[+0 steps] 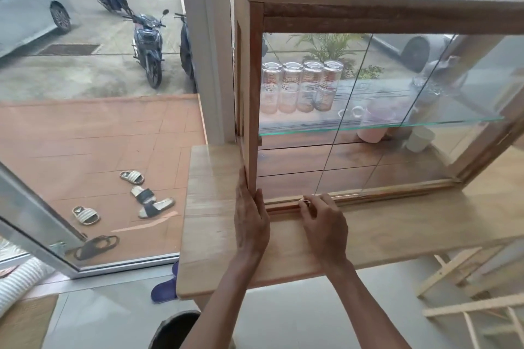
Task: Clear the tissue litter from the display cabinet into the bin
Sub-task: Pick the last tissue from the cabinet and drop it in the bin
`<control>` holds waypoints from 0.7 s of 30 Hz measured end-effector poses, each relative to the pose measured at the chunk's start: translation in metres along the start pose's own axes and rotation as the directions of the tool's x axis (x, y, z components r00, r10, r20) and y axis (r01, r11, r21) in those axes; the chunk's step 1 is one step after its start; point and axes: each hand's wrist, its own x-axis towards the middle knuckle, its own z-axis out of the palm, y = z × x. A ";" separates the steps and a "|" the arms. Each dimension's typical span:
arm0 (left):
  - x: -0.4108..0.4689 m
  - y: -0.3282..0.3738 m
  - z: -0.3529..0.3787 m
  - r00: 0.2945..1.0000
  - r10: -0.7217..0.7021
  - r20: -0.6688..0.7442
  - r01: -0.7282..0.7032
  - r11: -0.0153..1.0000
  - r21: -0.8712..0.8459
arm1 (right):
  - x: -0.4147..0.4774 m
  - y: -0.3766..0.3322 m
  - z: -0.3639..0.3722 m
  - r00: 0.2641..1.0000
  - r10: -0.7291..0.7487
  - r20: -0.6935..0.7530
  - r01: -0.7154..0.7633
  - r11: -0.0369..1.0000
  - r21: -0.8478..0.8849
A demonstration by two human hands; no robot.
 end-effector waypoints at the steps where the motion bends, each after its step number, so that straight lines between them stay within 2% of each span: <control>1: 0.000 -0.001 0.000 1.000 0.003 -0.002 -0.003 1.000 -0.004 | 0.001 0.000 0.000 1.000 0.004 0.001 -0.004 1.000 0.003; 11: 0.001 -0.002 0.002 1.000 0.007 -0.012 -0.008 1.000 -0.019 | 0.012 0.004 -0.008 0.989 -0.124 0.084 0.131 0.988 -0.086; 21: 0.001 -0.001 0.000 1.000 -0.017 -0.001 0.017 1.000 -0.020 | 0.026 0.007 -0.012 0.953 -0.234 0.193 0.256 0.962 -0.094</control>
